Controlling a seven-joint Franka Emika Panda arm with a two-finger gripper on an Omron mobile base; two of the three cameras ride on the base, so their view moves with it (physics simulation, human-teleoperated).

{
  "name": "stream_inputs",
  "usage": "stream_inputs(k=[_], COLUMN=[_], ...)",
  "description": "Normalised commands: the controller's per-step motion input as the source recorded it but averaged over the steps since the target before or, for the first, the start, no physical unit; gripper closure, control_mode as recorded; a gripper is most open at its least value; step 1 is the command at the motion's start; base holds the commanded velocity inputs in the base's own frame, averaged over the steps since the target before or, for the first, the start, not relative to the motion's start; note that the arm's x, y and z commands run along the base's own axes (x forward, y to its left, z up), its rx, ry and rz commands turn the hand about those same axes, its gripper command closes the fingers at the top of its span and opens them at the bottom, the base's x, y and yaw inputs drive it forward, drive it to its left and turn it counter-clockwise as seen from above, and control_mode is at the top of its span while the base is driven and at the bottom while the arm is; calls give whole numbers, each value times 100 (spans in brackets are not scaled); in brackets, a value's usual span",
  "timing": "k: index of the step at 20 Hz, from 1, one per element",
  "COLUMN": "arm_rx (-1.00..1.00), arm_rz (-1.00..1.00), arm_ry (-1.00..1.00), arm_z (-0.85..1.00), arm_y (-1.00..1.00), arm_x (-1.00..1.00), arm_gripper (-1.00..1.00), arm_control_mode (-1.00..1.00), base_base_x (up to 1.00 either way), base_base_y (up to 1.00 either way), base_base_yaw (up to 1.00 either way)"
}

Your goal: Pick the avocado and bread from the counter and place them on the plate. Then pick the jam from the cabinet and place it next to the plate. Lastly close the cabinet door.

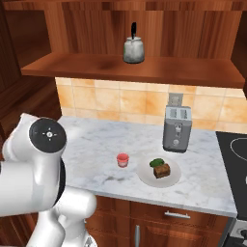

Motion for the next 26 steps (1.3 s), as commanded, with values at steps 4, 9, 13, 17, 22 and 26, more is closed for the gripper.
stream_inputs(k=[4, 9, 13, 17, 22, 26], arm_rx=[0, 0, 0, 0, 0, 0], arm_rz=[0, 0, 0, 0, 0, 0], arm_ry=[-15, -23, -25, -16, -15, -10], arm_z=[18, 17, 18, 21, 16, 17], arm_y=[32, 28, 33, 33, 33, 32], arm_x=[-25, -33, -31, -29, -31, -27], arm_gripper=[-100, -100, -100, -100, -100, -100], arm_control_mode=[-100, -100, -100, -100, -100, -100], base_base_x=[0, 0, 0, 0, 0, 0], base_base_y=[0, 0, 0, 0, 0, 0], base_base_yaw=[0, 0, 0, 0, 0, 0])
